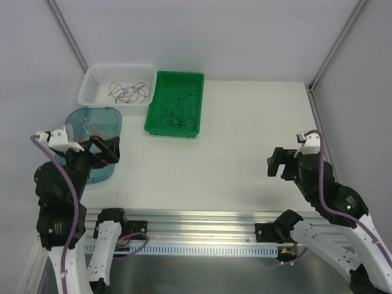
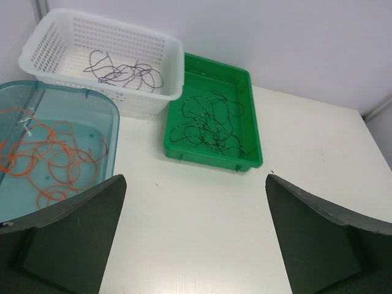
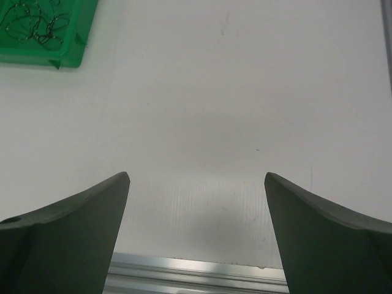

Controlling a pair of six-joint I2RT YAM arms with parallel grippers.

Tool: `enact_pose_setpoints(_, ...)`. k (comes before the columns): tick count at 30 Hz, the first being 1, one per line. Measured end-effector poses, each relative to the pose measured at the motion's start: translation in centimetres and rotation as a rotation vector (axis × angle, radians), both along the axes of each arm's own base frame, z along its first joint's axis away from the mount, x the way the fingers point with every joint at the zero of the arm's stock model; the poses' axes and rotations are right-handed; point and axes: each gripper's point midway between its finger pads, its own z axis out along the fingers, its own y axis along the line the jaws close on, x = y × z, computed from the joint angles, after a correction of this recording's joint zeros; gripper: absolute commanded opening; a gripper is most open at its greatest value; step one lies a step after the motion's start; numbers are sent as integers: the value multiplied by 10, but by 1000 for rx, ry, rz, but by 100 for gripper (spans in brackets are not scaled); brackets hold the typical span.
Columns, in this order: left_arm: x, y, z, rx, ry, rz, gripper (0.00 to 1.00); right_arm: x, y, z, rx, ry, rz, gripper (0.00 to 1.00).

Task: Untangle the cables

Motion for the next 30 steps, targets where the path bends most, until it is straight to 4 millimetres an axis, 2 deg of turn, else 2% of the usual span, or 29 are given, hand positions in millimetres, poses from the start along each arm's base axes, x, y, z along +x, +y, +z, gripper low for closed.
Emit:
enact_pose_setpoints(2, -26, -9, 0, 3, -41, -32, 99, -5, -13, 2, 12, -17, -53, 97)
enact_pose_setpoints(5, -57, -10, -14, -6, -69, -30, 99, -16, -31, 4, 32, -44, -110, 97)
enact_pose_setpoints(9, -89, -7, -37, -5, -68, -22, 99, -32, -51, 10, 92, -116, -151, 97)
enact_pose_setpoints(16, -132, -3, -56, -3, -82, -29, 99, -58, -80, 24, 201, -271, -181, 97)
enact_pose_setpoints(23, -144, 11, -73, 10, -10, 46, 99, -71, -98, 29, 205, -353, -189, 97)
enact_pose_setpoints(30, -148, 19, -85, 16, 39, 93, 99, -67, -95, 18, 173, -337, -184, 97)
